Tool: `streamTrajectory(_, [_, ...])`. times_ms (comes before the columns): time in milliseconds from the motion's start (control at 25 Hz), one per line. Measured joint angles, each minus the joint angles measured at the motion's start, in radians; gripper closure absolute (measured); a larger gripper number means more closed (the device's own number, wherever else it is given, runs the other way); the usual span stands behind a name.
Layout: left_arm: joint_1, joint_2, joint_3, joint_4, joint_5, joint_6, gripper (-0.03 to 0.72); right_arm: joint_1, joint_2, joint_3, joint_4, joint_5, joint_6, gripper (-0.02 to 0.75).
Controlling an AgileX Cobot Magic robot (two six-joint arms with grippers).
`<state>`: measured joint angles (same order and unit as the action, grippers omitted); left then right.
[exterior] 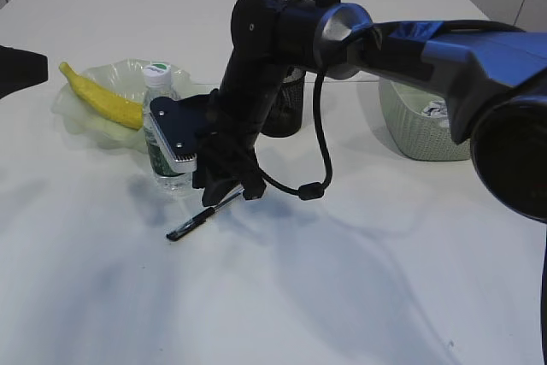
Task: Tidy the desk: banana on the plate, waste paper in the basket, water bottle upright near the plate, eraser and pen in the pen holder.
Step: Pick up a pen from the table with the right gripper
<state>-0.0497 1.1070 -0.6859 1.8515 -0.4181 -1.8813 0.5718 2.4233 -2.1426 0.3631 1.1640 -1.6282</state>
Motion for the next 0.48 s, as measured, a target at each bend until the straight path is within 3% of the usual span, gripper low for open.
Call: streamTrajectory(480, [0.000, 0.000, 0.000, 0.000, 0.009, 0.000, 0.174, 0.000, 0.046, -0.004, 0.007, 0.006, 0.004, 0.498])
